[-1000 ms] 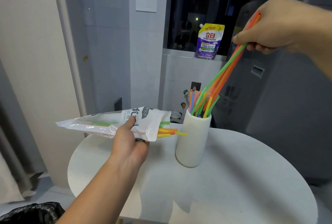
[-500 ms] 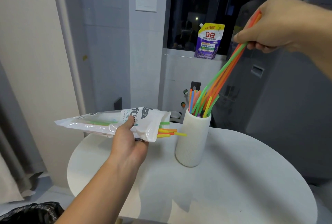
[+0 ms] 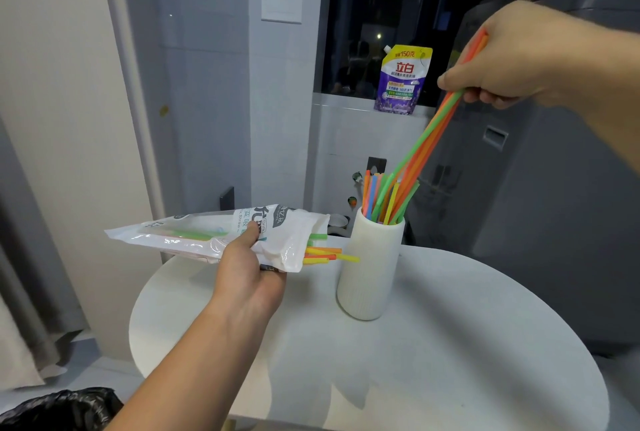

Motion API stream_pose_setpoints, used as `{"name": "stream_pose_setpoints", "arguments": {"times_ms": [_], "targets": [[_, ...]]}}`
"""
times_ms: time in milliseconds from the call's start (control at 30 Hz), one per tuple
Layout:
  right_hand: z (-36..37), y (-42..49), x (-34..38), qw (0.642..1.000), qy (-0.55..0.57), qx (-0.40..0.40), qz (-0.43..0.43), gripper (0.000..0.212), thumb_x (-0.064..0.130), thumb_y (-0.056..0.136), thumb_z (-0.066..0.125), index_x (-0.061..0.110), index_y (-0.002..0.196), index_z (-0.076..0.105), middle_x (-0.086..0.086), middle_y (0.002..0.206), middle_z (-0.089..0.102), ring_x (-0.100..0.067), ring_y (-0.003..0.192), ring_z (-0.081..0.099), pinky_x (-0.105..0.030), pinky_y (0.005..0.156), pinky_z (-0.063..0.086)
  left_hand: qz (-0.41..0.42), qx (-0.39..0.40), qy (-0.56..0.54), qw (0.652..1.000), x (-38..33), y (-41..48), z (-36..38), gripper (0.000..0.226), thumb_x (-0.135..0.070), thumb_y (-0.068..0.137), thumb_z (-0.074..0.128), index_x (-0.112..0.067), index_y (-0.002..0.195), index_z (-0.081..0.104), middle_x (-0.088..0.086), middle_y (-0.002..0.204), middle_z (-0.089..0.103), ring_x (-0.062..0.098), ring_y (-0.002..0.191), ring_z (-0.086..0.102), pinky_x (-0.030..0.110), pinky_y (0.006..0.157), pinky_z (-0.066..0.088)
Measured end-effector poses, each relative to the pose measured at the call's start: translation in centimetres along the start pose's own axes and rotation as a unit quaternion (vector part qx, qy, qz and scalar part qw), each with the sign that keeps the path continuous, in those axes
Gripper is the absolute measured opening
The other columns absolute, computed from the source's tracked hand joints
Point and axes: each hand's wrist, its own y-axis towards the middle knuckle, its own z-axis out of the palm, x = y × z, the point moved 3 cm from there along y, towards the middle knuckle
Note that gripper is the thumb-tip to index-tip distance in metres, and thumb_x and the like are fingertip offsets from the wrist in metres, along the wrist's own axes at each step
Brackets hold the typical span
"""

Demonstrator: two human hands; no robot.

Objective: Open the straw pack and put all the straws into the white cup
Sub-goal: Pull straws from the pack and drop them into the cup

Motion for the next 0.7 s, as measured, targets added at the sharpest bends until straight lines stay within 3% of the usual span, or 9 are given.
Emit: {"name": "stream_pose_setpoints", "arguments": {"times_ms": [167, 300, 500, 600, 700], "targets": [[-0.3, 0.3, 0.0, 1.000, 0.001, 0.015, 0.006, 0.025, 0.025, 0.091, 0.076, 0.002, 0.094, 0.066, -0.009, 0.066, 0.066, -0.004, 0.032, 0.051, -0.020, 0.038, 0.043, 0.008, -0.006, 0.000, 1.000, -0.1, 0.1, 0.1, 0.034, -0.010, 0.102, 0.059, -0.007, 0.136, 0.059, 0.007, 0.117, 0.074, 0.022, 0.105, 0.072, 0.045, 0.066, 0.063], [-0.4, 0.4, 0.2, 1.000, -0.008, 0.027, 0.013, 0.024, 0.024, 0.090, 0.076, 0.002, 0.090, 0.064, -0.010, 0.065, 0.064, -0.004, 0.028, 0.049, -0.016, 0.030, 0.041, 0.007, -0.004, 0.001, 1.000, 0.0, 0.1, 0.1, 0.034, -0.011, 0.103, 0.058, -0.007, 0.136, 0.059, 0.008, 0.118, 0.074, 0.022, 0.101, 0.073, 0.046, 0.066, 0.063], [0.0, 1.2, 0.7, 1.000, -0.014, 0.026, 0.002, 0.026, 0.022, 0.091, 0.075, -0.002, 0.097, 0.065, -0.011, 0.067, 0.063, -0.015, 0.047, 0.050, -0.023, 0.043, 0.043, 0.005, -0.007, 0.009, 1.000, 0.0, 0.0, 0.1, 0.035, -0.011, 0.102, 0.059, -0.007, 0.137, 0.059, 0.008, 0.121, 0.074, 0.023, 0.108, 0.073, 0.048, 0.068, 0.062], [-0.6, 1.6, 0.7, 1.000, -0.013, 0.025, 0.003, 0.026, 0.023, 0.090, 0.076, 0.001, 0.091, 0.063, -0.010, 0.065, 0.063, -0.011, 0.039, 0.050, -0.018, 0.031, 0.040, 0.007, -0.007, 0.003, 1.000, -0.1, 0.0, 0.1, 0.035, -0.011, 0.102, 0.059, -0.007, 0.137, 0.059, 0.008, 0.119, 0.075, 0.022, 0.100, 0.074, 0.044, 0.063, 0.064], [-0.4, 1.8, 0.5, 0.999, -0.031, 0.036, 0.012, 0.025, 0.024, 0.090, 0.076, 0.002, 0.089, 0.063, -0.009, 0.064, 0.062, -0.007, 0.033, 0.048, -0.016, 0.028, 0.038, 0.006, -0.008, 0.000, 1.000, -0.1, -0.1, 0.1, 0.035, -0.010, 0.102, 0.059, -0.007, 0.137, 0.059, 0.008, 0.116, 0.075, 0.022, 0.093, 0.074, 0.041, 0.057, 0.064]]}}
